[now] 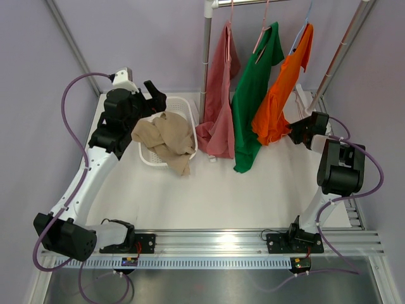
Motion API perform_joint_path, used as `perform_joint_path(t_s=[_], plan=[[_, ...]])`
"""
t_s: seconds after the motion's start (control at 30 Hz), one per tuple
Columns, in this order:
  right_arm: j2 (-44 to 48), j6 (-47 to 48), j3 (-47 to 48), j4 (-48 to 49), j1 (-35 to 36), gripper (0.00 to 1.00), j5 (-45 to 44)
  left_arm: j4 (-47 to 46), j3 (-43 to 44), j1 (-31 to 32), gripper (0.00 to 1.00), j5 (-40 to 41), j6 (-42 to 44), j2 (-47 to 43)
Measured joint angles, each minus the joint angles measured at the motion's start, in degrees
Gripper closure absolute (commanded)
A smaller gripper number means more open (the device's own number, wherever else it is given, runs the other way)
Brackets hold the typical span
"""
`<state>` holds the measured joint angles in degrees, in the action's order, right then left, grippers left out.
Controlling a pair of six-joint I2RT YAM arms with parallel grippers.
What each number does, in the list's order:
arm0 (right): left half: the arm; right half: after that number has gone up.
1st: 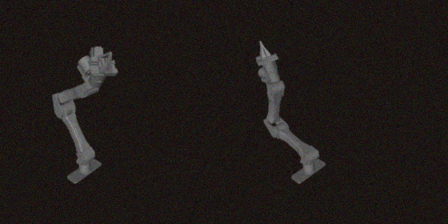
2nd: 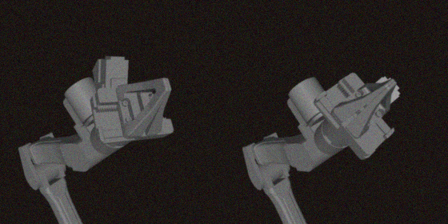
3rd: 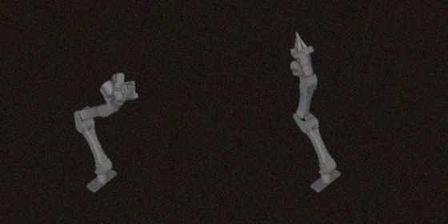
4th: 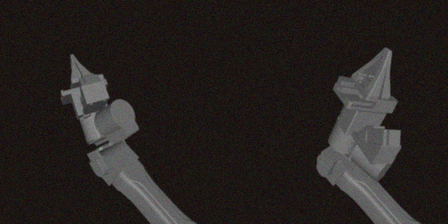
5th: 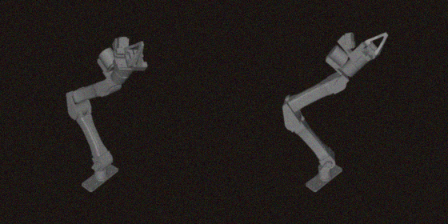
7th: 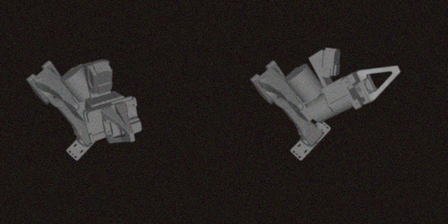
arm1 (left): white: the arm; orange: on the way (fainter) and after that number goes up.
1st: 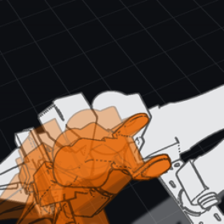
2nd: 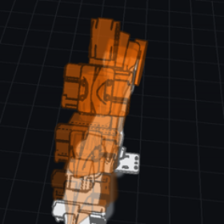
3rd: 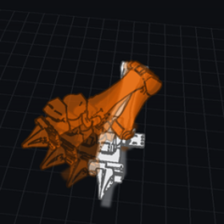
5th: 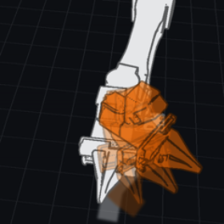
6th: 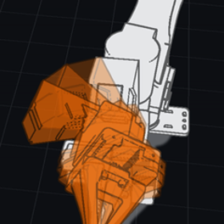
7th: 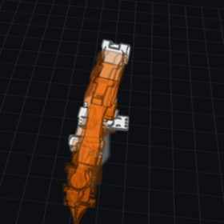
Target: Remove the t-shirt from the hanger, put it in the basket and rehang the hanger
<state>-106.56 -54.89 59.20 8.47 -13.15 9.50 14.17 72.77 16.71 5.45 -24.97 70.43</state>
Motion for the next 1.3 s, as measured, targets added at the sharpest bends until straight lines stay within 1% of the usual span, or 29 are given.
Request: perform_joint_path(t_s=[0.13,0.23,0.3,0.33,0.4,0.53,0.63,0.67,0.87,0.97,1.07,1.17,1.2,1.27,1.3], plan=[[0.0,-0.6,-0.2,1.3,0.0,0.52,0.0,0.0,0.0,0.0,0.01,0.0,0.0,0.2],[-0.1,-1.2,-0.7,2.6,0.0,0.59,0.0,0.0,0.0,0.0,0.01,0.0,0.1,0.2],[-0.1,-1.7,-1.4,3.2,0.0,0.6,0.0,0.0,0.0,0.0,0.01,0.0,0.1,0.2],[-0.1,-1.9,-1.7,3.5,0.0,0.63,0.0,0.0,0.0,0.0,0.01,0.0,0.1,0.2],[-0.1,-2.4,-2.4,4.1,0.0,0.63,0.0,0.0,0.0,0.0,0.01,0.0,0.1,0.2],[-0.2,-3.6,-3.8,5.6,0.0,0.72,0.0,0.0,0.0,0.0,0.01,-0.1,0.1,0.2],[-0.2,-4.7,-5.0,6.9,0.0,0.73,0.1,0.0,0.0,0.0,0.01,-0.1,0.1,0.2],[-0.2,-5.2,-5.5,7.6,0.0,0.75,0.0,0.0,0.0,0.0,0.01,-0.1,0.1,0.2],[-0.2,-9.7,-11.5,14.8,0.0,0.75,0.0,0.0,0.0,0.0,0.01,-0.2,0.1,0.2],[-0.2,-12.0,-14.2,17.9,0.0,0.79,0.0,0.0,0.0,0.0,0.01,-0.3,0.1,0.2],[-0.2,-12.9,-14.9,19.6,0.0,0.78,0.0,0.0,0.0,0.0,0.01,-0.3,0.1,0.2],[0.2,-13.1,-15.0,20.1,0.0,0.79,-0.4,0.0,0.0,0.0,0.01,-0.3,0.2,0.2],[0.6,-13.1,-15.2,20.1,0.0,0.83,-0.7,0.0,0.0,0.0,0.01,-0.3,0.2,0.2],[1.7,-13.0,-15.8,20.2,0.0,0.84,-1.3,0.0,0.0,0.0,0.01,-0.3,0.2,0.2],[2.5,-12.9,-16.2,20.2,0.1,0.91,-1.7,0.0,0.0,0.0,0.01,-0.3,0.2,0.2]])
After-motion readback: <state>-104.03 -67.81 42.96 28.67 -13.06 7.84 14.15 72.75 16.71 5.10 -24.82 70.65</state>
